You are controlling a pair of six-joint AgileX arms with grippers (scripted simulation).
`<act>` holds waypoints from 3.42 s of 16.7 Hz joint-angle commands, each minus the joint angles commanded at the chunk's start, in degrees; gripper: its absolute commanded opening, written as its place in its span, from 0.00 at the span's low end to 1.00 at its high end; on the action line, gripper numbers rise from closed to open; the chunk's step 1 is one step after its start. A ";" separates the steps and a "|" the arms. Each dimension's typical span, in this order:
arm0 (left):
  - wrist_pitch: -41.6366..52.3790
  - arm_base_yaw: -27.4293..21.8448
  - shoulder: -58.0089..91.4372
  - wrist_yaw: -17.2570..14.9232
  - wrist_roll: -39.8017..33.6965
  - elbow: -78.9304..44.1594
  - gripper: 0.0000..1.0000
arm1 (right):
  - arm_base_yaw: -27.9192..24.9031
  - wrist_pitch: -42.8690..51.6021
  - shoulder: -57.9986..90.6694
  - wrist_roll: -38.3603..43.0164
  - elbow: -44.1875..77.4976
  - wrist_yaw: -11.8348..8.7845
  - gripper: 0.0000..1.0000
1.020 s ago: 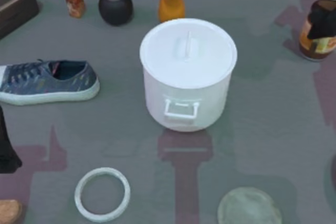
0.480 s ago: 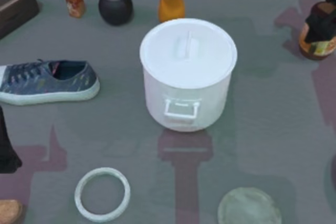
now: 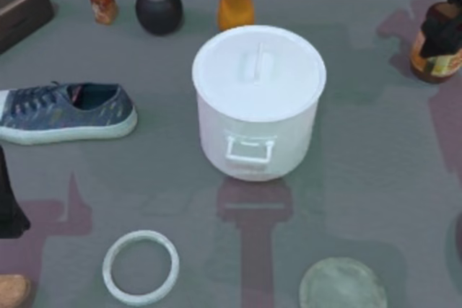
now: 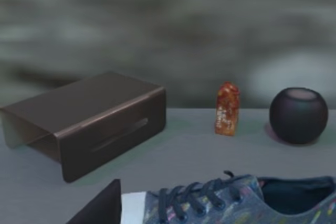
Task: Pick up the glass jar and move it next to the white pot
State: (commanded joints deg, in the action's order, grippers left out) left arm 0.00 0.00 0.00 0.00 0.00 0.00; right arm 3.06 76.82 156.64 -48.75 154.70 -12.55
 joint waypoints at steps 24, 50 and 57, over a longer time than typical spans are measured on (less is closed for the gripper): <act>0.00 0.00 0.00 0.00 0.00 0.00 1.00 | -0.11 -2.96 -23.82 -0.41 -27.12 -0.43 0.00; 0.00 0.00 0.00 0.00 0.00 0.00 1.00 | -16.60 -21.56 -43.16 53.98 -61.05 13.64 0.00; 0.00 0.00 0.00 0.00 0.00 0.00 1.00 | -20.98 -26.63 -46.04 66.52 -67.47 17.66 0.00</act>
State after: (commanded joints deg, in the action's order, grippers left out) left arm 0.00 0.00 0.00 0.00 0.00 0.00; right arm -17.93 50.18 110.60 17.77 87.23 5.10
